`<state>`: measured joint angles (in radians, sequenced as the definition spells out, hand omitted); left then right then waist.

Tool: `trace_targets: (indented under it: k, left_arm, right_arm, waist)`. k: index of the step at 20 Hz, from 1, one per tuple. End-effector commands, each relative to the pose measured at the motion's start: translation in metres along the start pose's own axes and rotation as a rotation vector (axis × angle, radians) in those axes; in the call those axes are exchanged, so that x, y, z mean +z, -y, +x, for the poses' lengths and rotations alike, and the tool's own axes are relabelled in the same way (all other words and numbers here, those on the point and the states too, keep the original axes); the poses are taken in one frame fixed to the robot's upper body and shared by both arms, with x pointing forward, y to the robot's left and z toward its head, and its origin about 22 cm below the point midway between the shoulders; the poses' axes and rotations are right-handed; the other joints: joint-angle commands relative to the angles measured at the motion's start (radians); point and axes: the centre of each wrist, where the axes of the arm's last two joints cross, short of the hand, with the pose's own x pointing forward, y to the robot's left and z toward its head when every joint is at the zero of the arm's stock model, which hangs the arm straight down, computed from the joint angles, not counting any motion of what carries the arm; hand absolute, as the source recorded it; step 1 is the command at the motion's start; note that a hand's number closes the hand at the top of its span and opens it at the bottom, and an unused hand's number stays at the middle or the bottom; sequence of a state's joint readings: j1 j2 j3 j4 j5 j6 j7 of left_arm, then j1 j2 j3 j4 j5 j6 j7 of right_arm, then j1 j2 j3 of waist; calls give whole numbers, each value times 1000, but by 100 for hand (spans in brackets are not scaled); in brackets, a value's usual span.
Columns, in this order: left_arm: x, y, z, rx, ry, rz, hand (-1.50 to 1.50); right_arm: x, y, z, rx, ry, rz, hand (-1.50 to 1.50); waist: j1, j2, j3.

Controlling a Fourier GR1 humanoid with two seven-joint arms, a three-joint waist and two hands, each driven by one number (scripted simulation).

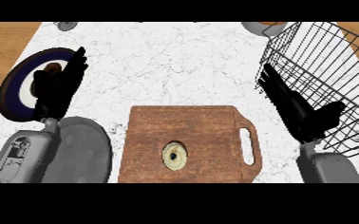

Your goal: Pick the cupcake from the cutting board and place it in the basket

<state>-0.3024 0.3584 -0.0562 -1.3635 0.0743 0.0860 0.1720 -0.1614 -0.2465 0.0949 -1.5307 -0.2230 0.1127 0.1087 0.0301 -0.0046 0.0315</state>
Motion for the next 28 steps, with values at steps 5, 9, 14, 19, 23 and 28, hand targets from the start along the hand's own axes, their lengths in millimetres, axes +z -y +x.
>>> trace_targets:
  k: [5,9,14,19,23,28]
  left_arm:
    - [8,1,-11,-57,-51,44,0]
    - [4,10,-13,-17,-98,-18,0]
    - [12,5,-26,-14,-134,20,0]
    - [21,-1,-38,-20,-158,33,0]
    - [17,11,-29,-20,-136,45,0]
    - [23,5,-45,-24,-148,39,0]
  right_arm:
    - [-19,-49,-31,-373,356,151,150]
    - [-25,-103,19,-489,823,376,150]
    - [22,-152,3,-193,853,77,-150]
    - [32,-112,-3,292,624,-40,-150]
    - [38,-73,19,638,487,31,-150]
    - [71,-63,49,821,261,342,-150]
  waist:
    - [-5,10,-27]
    - [-2,2,-22]
    - [-37,-7,-32]
    - [-62,-14,-38]
    - [-73,-16,-41]
    - [-69,-10,-39]
